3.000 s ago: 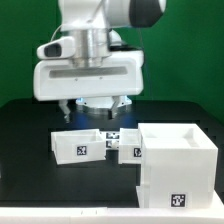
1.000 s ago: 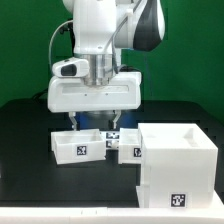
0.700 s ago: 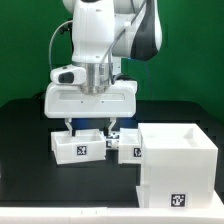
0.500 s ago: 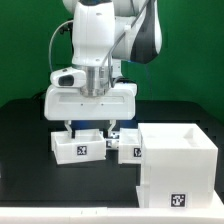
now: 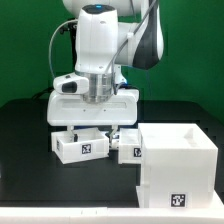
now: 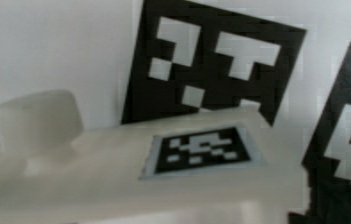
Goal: Assemble drawer
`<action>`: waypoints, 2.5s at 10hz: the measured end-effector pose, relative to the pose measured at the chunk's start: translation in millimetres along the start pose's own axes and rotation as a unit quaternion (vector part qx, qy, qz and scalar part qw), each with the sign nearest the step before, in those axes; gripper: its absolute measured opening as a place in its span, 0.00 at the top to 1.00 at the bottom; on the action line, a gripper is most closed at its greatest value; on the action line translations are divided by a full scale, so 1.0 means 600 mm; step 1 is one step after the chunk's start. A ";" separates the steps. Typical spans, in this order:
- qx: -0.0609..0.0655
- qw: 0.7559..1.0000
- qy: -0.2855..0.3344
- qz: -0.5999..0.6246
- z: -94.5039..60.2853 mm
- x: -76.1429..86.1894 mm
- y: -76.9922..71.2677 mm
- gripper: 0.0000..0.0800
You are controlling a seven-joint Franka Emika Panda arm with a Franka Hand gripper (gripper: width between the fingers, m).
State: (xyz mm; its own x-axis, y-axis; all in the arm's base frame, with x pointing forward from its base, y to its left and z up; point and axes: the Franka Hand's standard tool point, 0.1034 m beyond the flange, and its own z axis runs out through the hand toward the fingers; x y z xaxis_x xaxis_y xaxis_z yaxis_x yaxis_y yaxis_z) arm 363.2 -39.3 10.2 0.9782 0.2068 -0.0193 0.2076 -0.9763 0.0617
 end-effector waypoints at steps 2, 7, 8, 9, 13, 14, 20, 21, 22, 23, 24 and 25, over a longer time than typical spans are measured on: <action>0.000 1.000 0.000 0.004 0.000 0.002 -0.008 0.19; 0.000 1.000 0.000 0.006 0.000 0.001 -0.006 0.70; 0.000 1.000 0.000 0.006 0.000 0.001 -0.006 0.88; 0.000 1.000 0.000 0.006 0.000 0.001 -0.006 0.88; 0.046 0.992 -0.013 -0.120 -0.037 0.027 0.043 0.95; 0.059 0.986 -0.011 -0.154 -0.050 0.026 0.056 0.95; 0.065 0.968 -0.003 -0.242 -0.045 0.045 0.071 0.95; 0.086 0.958 -0.011 -0.274 -0.040 0.068 0.064 0.95; 0.101 0.947 -0.023 -0.303 -0.035 0.101 0.049 0.95; 0.104 0.941 -0.020 -0.321 -0.041 0.127 0.040 0.95; 0.102 0.943 -0.020 -0.317 -0.039 0.123 0.043 0.95; 0.103 0.943 -0.022 -0.316 -0.037 0.120 0.043 0.95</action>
Offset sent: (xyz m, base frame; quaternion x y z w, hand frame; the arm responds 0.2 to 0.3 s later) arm 0.0000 0.0000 0.0000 0.0000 0.0000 0.0000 1.0000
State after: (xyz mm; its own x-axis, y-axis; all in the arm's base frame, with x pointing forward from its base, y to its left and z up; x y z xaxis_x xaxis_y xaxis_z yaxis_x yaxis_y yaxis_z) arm 439.3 -48.4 32.4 0.6577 0.7527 -0.0285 0.7386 -0.6519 -0.1716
